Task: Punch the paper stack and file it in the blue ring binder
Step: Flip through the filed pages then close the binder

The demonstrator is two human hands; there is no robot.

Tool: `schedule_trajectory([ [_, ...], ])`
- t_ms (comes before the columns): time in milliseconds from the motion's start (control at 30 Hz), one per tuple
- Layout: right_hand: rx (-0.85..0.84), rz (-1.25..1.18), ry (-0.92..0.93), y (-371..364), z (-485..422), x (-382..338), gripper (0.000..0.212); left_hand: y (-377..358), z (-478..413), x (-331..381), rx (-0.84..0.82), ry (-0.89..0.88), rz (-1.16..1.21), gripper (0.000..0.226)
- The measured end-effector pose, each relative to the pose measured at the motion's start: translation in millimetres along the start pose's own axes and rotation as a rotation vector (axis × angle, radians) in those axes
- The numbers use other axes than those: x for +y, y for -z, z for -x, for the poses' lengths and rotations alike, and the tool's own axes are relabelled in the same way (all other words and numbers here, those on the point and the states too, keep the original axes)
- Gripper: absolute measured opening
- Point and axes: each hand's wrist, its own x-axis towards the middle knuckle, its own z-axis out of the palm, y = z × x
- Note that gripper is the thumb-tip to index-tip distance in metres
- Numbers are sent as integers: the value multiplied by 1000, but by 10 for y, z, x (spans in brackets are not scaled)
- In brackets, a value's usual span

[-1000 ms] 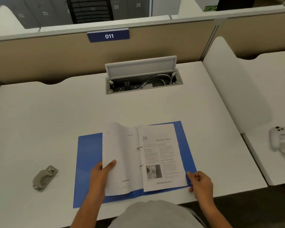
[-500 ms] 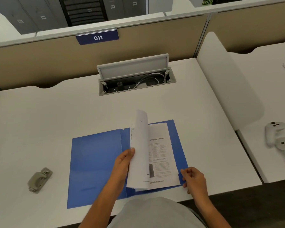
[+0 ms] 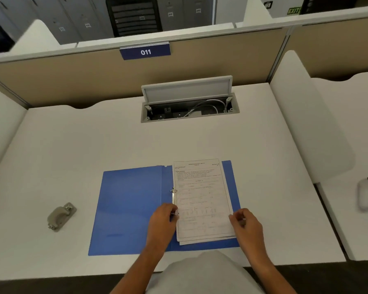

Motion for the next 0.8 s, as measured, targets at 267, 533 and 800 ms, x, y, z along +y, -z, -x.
schedule_trajectory([
  [267,-58,674,461,-189,-122,149,72,318,12,-318,137,-11,-150,60],
  [533,-98,775,470,-294,-153,135,73,553,92,-638,3,-37,-540,94],
  [800,164,45,-193,-146,-129,-115,52,1147,270,-1318,207,798,-161,82],
])
